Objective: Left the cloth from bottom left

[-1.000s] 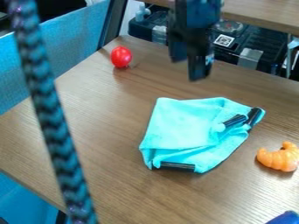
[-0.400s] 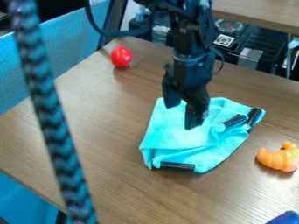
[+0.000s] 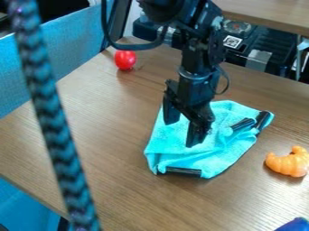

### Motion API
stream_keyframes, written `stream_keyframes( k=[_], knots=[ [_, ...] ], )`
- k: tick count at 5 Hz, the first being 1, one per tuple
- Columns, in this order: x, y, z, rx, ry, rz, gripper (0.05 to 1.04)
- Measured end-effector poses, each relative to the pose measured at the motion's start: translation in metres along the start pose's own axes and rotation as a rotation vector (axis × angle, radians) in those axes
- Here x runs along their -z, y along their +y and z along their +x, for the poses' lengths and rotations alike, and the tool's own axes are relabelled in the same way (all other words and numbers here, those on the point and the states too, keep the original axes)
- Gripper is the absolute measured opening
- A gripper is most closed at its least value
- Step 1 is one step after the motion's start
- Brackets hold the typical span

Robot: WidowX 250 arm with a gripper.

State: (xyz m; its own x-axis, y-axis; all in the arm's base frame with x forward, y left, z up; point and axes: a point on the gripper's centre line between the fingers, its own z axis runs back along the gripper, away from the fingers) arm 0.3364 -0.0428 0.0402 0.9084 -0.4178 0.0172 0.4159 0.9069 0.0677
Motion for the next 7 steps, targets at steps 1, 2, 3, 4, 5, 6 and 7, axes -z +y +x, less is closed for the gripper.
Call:
stream_keyframes(
  k=[1, 2, 3, 4, 5, 6, 7],
  knots=[
    [0.018, 0.004, 0.003, -0.031, 0.060, 0.012, 1.000],
    [0.024, 0.009, 0.007, -0.006, 0.051, 0.064, 1.001],
    [0.026, 0.015, 0.020, 0.009, 0.032, 0.058, 1.001],
    [0.026, 0.033, 0.043, -0.032, 0.007, 0.034, 1.000],
    [0.025, 0.049, 0.077, -0.082, -0.015, 0.026, 1.000],
    [0.025, 0.059, 0.104, -0.129, -0.019, 0.028, 1.000],
    [0.027, 0.060, 0.102, -0.154, 0.004, 0.018, 1.000]
  ],
)
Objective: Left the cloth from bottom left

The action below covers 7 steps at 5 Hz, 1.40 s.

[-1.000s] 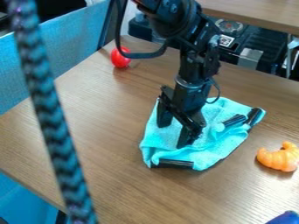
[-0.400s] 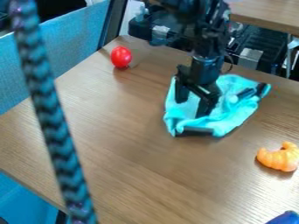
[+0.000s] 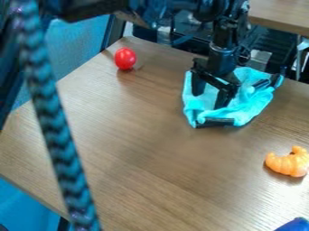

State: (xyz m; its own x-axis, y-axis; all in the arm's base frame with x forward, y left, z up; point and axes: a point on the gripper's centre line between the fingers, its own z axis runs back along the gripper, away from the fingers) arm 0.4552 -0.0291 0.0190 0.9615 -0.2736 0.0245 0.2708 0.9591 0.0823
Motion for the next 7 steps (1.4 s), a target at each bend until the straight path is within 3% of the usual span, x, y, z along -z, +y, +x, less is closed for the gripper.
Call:
stream_keyframes(
  k=[4, 5, 6, 7],
  knots=[
    [-0.002, -0.020, -0.149, 0.204, 0.122, -0.032, 0.999],
    [-0.003, -0.024, -0.172, 0.245, 0.142, -0.034, 0.999],
    [-0.005, -0.023, -0.169, 0.232, 0.140, -0.036, 0.999],
    [0.000, -0.017, -0.134, 0.168, 0.117, -0.027, 1.000]
  ],
)
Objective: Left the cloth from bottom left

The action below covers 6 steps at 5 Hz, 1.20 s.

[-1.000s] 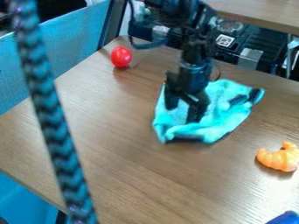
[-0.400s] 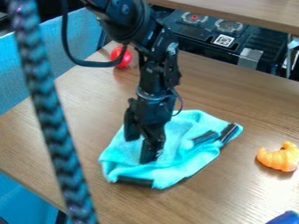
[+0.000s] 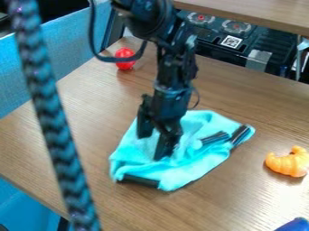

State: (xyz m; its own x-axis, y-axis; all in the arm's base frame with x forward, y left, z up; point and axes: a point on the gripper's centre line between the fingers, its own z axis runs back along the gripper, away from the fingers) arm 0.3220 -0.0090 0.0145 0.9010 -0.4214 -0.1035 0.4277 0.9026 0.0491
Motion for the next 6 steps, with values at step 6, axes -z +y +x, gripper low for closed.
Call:
stream_keyframes(
  k=[6],
  knots=[
    [-0.009, 0.019, 0.085, -0.155, -0.046, -0.052, 0.999]
  ],
)
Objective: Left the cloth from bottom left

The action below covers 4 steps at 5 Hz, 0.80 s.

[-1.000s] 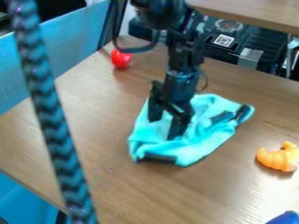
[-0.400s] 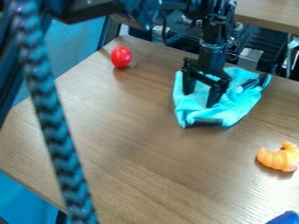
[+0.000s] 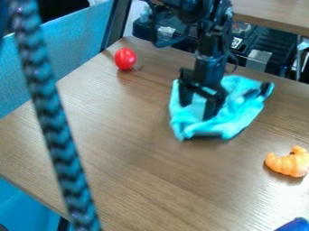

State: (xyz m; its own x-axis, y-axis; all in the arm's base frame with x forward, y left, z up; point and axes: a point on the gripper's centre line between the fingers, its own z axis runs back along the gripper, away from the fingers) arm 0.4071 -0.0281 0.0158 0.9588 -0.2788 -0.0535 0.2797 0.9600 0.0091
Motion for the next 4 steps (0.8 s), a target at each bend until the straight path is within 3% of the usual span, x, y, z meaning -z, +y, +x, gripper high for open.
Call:
stream_keyframes(
  k=[3, 4],
  knots=[
    [-0.006, -0.026, -0.102, 0.187, 0.029, -0.016, 1.000],
    [-0.004, -0.028, -0.111, 0.213, 0.038, -0.017, 1.000]
  ],
)
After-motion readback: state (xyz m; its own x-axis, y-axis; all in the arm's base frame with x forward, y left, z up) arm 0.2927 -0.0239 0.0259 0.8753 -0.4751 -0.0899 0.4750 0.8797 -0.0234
